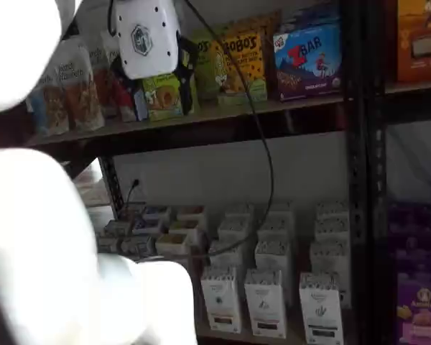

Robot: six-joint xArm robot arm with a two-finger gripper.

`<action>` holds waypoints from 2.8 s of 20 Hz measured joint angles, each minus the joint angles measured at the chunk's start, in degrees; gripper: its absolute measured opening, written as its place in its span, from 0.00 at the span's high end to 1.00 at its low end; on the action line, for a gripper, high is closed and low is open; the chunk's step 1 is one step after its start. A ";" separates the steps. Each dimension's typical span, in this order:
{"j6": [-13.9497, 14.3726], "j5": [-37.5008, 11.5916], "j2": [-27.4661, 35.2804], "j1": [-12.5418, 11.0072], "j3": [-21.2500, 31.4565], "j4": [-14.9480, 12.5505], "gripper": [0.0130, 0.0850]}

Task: Pick up the white box with a green strip in the middle, on the bottom shelf, the sixth box from the left

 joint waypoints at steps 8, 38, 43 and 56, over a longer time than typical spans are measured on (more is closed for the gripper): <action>-0.82 0.39 0.45 -1.08 0.27 0.55 0.00; -13.83 -49.93 4.53 -13.35 38.32 -1.94 0.00; -12.65 -59.71 9.52 -12.49 42.71 -2.67 0.00; -8.93 -83.54 27.74 -8.99 46.54 -3.07 0.00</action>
